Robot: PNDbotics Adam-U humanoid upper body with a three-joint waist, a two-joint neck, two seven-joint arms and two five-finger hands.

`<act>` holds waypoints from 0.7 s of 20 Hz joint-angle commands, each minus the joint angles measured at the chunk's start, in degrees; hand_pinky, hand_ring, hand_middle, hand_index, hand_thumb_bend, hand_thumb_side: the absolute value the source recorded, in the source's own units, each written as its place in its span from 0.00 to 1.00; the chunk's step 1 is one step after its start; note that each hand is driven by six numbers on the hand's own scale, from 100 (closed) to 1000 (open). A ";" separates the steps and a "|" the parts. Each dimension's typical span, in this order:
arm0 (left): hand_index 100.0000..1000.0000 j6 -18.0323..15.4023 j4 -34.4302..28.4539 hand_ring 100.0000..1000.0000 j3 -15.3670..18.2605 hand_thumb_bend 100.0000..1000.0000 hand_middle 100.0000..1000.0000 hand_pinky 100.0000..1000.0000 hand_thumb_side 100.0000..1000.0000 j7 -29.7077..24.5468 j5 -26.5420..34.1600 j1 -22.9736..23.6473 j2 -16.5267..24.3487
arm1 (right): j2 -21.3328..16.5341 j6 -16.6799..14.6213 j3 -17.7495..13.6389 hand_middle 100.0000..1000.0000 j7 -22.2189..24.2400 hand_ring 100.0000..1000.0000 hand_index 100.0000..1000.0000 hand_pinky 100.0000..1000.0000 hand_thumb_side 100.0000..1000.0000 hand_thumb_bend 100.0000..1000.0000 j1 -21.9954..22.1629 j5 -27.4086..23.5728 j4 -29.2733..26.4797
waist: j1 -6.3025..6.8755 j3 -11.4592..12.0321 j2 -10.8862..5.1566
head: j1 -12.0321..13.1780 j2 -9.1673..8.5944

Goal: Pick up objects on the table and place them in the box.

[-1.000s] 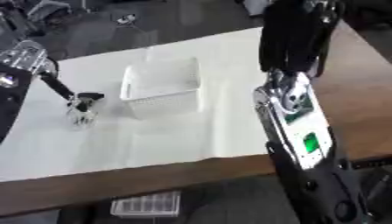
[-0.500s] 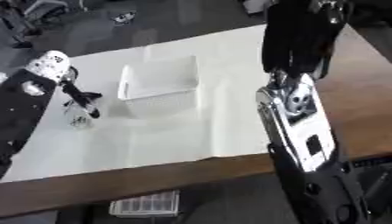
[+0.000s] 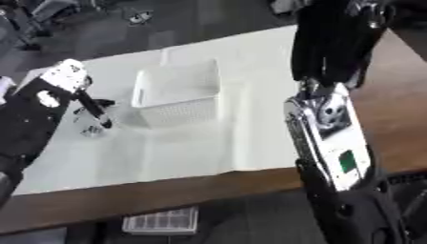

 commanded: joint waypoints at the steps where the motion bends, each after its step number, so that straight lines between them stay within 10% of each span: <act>1: 0.80 0.63 -0.41 0.80 0.50 0.61 0.79 0.56 1.00 -0.26 -2.64 -0.78 0.81 | 0.16 0.06 -0.05 0.43 0.23 0.38 0.76 0.22 1.00 0.07 -1.20 -0.12 -0.76 | -0.15 0.10 -0.93 | 1.00 -0.26; 14: 0.88 -0.63 0.68 0.91 0.70 0.66 0.88 0.67 1.00 1.41 -2.73 1.10 0.55 | 0.18 0.03 -0.13 0.43 0.20 0.38 0.76 0.22 1.00 0.07 -1.25 -0.03 -0.76 | -0.18 0.24 -0.95 | 1.04 0.11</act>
